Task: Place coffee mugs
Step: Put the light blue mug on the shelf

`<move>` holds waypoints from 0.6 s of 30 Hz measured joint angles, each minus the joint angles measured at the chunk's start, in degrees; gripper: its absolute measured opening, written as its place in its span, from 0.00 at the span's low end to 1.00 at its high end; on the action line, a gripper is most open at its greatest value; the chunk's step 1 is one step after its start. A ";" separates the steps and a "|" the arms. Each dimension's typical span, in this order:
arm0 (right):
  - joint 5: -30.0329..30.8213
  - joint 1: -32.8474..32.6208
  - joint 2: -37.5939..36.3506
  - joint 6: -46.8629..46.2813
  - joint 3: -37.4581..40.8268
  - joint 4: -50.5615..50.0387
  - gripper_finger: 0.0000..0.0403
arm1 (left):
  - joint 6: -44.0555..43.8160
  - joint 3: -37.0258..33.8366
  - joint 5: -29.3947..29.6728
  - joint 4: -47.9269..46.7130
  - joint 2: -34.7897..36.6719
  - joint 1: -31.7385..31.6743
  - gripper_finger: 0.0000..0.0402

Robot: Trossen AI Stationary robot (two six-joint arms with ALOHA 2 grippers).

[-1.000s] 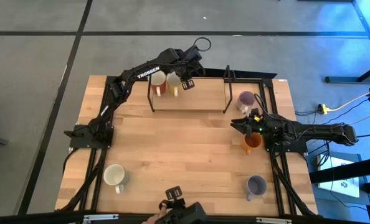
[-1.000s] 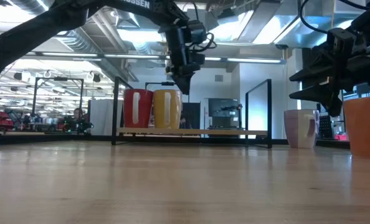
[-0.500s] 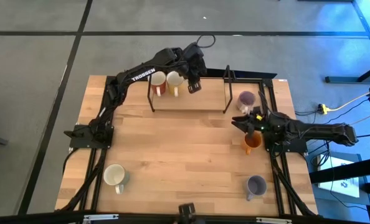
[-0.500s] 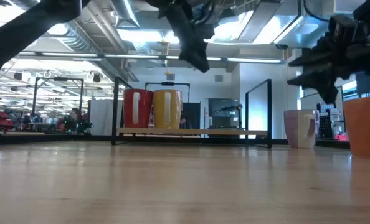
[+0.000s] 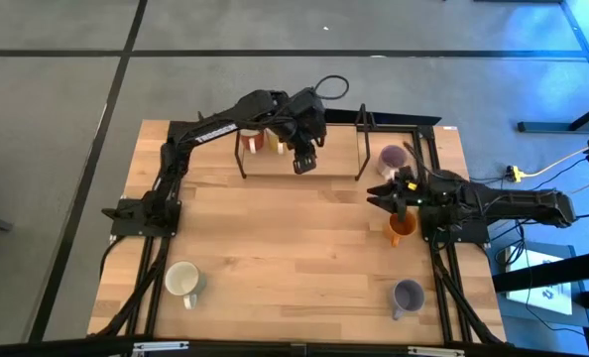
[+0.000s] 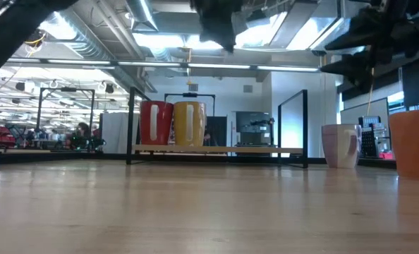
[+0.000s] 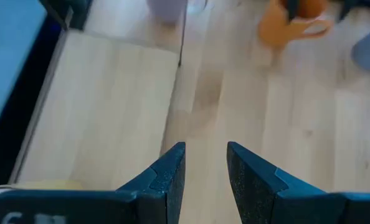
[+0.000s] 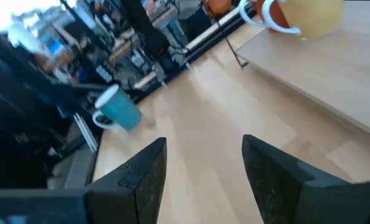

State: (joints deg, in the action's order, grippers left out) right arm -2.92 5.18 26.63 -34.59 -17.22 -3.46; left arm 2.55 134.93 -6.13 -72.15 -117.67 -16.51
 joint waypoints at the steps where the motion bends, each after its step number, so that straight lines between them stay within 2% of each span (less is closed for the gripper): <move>1: 0.28 -0.47 1.48 0.80 -0.75 0.15 0.49 | -0.33 0.02 0.80 -1.17 1.06 0.96 0.28; 8: 4.24 -5.63 12.37 4.89 -7.01 0.42 0.49 | -0.77 0.02 5.56 -7.00 7.75 8.06 0.28; 15: 9.32 -11.22 20.63 4.80 -13.11 0.52 0.49 | -1.45 0.00 8.62 -11.63 12.98 13.34 0.28; 18: 12.30 -13.36 23.72 4.19 -15.58 0.55 0.49 | -2.07 -2.39 9.05 -12.48 16.29 15.13 0.28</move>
State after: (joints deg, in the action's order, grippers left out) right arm 9.38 -8.18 50.36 -30.40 -32.80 -2.90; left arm 0.48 132.54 2.93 -84.63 -101.38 -1.37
